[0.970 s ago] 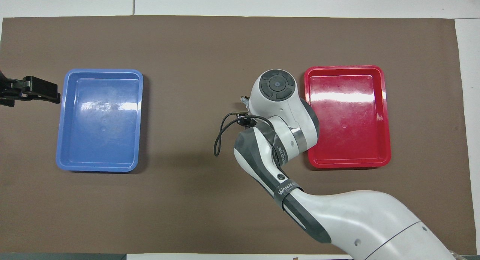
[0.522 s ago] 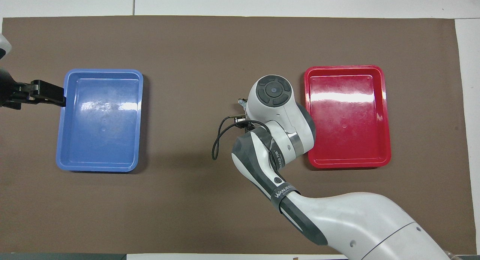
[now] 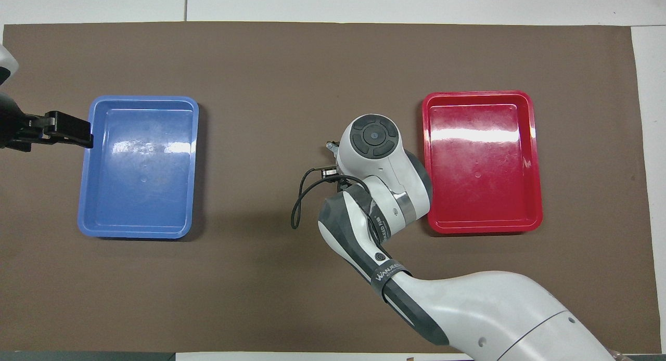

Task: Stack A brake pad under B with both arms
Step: 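Lower the silver pad onto the dark pad with the right gripper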

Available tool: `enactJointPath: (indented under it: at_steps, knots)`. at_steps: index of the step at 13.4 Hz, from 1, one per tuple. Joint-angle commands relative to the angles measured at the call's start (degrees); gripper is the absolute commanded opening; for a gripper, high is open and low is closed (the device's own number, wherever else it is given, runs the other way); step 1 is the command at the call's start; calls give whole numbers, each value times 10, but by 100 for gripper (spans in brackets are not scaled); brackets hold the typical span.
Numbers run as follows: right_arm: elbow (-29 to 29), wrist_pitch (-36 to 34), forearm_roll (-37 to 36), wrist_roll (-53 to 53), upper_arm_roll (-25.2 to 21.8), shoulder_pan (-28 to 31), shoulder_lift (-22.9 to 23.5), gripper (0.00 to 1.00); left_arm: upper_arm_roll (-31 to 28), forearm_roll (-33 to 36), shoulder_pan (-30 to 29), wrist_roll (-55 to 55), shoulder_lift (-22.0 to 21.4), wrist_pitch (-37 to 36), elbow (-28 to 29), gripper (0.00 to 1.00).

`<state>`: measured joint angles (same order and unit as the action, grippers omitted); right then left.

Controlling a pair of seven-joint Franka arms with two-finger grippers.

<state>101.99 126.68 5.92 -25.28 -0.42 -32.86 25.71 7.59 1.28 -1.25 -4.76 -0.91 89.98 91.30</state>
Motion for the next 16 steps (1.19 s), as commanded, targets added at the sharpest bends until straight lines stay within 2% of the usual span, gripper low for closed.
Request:
enactJointPath:
  at_steps: [1, 3, 5, 7, 8, 9, 10, 13, 16]
  knots:
    - [23, 16, 11, 1, 0, -3, -13, 0, -4, -8, 2, 2, -18, 13, 23, 100]
    - [23, 15, 12, 1, 0, -3, -13, 2, -4, -8, 2, 2, -18, 13, 23, 100]
    - [24, 15, 12, 1, 0, 1, -13, 32, -3, -8, 2, 2, -17, 13, 24, 100]
    - [24, 15, 13, 1, 0, 2, -13, 46, -2, -8, 2, 1, -17, 12, 24, 100]
    - [24, 15, 13, 1, 0, 3, -13, 47, -2, -8, 3, 1, -17, 12, 25, 100]
    - [23, 15, 13, 1, 0, 2, -13, 63, -2, -8, 3, 1, -17, 12, 25, 100]
    - [17, 15, 13, -1, 0, -1, -12, 97, -2, -8, 3, 1, -17, 12, 25, 100]
    - [-11, -4, 14, -2, 0, 3, -16, 99, -2, -8, 3, 1, -17, 12, 25, 100]
    - [-13, -26, 6, -2, -6, 27, -56, 100, -1, -8, 3, 1, -17, 12, 25, 100]
